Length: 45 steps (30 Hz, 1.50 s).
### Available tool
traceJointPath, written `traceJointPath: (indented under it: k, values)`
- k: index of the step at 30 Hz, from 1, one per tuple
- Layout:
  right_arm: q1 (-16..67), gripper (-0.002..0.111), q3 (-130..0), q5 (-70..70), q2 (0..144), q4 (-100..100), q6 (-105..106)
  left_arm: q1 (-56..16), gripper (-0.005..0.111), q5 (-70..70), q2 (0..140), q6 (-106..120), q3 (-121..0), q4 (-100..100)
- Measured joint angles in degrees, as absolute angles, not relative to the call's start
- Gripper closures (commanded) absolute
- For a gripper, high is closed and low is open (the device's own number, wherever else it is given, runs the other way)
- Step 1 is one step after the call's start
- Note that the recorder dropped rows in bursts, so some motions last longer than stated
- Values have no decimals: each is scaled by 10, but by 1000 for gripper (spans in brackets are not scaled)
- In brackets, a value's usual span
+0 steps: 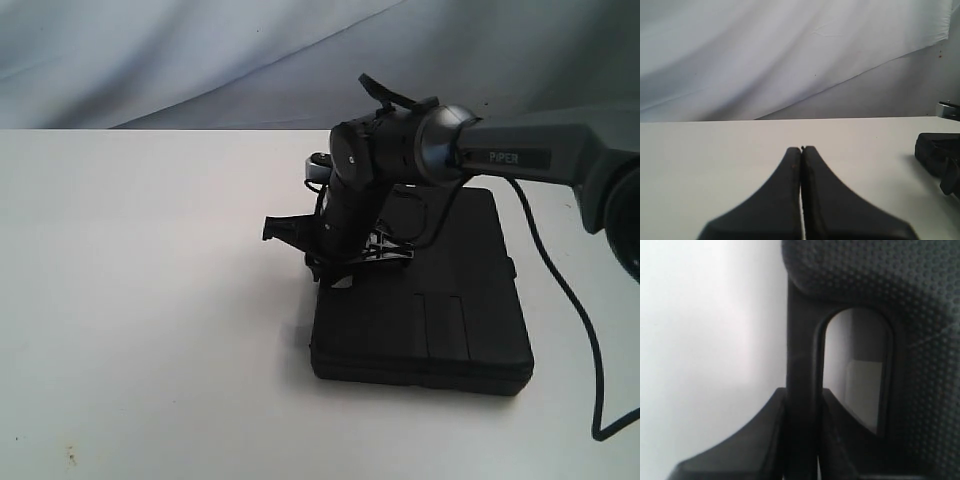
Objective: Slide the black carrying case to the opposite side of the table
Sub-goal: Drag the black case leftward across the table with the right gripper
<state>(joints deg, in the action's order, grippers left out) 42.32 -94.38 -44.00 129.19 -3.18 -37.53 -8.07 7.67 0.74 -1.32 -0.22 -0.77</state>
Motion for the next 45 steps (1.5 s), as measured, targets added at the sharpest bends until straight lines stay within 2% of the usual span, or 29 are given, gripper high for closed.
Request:
traceJointPath:
  k: [13,31,35,40,45]
  values:
    - [444,108,-944,-385,1293,-45,-367,-81,107,77,7,-13,-2,-8]
    - [446,108,-944,-379,1293,-52,-352,-81,107,77,7,-13,-2,-8]
    - [446,98,-944,-380,1293,-54,-344,-81,107,77,7,-13,-2,-8]
    - [446,76,-944,-382,1293,-56,-341,-81,107,77,7,-13,-2,-8]
    - [449,69,-944,-380,1293,-57,-342,-81,107,77,7,-13,-2,-8]
